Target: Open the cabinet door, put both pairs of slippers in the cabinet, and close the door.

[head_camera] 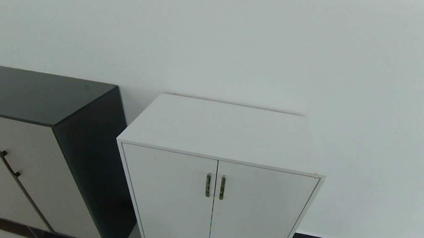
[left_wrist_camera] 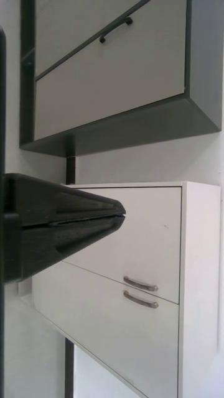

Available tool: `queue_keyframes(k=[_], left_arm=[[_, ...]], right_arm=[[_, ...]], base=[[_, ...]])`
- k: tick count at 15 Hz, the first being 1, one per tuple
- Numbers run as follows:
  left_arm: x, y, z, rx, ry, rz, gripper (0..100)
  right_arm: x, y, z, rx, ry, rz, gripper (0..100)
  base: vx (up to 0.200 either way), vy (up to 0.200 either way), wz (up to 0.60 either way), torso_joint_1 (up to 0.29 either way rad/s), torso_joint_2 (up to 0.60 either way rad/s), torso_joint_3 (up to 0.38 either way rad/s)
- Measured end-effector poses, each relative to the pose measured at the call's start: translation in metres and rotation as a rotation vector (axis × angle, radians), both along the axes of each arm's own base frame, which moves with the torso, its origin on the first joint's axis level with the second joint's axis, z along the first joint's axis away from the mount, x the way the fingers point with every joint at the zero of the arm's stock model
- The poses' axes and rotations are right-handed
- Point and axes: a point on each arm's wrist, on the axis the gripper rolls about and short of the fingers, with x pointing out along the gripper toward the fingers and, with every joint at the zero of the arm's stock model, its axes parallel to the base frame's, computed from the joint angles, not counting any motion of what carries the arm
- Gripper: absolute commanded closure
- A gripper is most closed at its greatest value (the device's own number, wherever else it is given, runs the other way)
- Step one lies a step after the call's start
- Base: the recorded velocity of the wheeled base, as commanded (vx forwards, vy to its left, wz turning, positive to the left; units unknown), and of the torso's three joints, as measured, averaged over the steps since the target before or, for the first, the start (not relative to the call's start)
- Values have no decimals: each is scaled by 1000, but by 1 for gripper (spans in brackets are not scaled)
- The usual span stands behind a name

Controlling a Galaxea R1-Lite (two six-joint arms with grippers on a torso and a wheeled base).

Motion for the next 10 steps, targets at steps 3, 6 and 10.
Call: queue_keyframes(k=[3, 6, 10], left_arm=[[0, 0, 0, 0, 0, 0, 100], [0, 0, 0, 0, 0, 0, 100], [0, 0, 0, 2, 0, 0, 100]], right_arm=[[-2, 1, -1, 12, -30, 34, 100], [-6, 1, -2, 22, -80, 90, 100], [-7, 1, -2, 21, -99, 93, 100]], base=[[0, 0, 0, 0, 0, 0], [0, 0, 0, 0, 0, 0], [0, 0, 0, 0, 0, 0]])
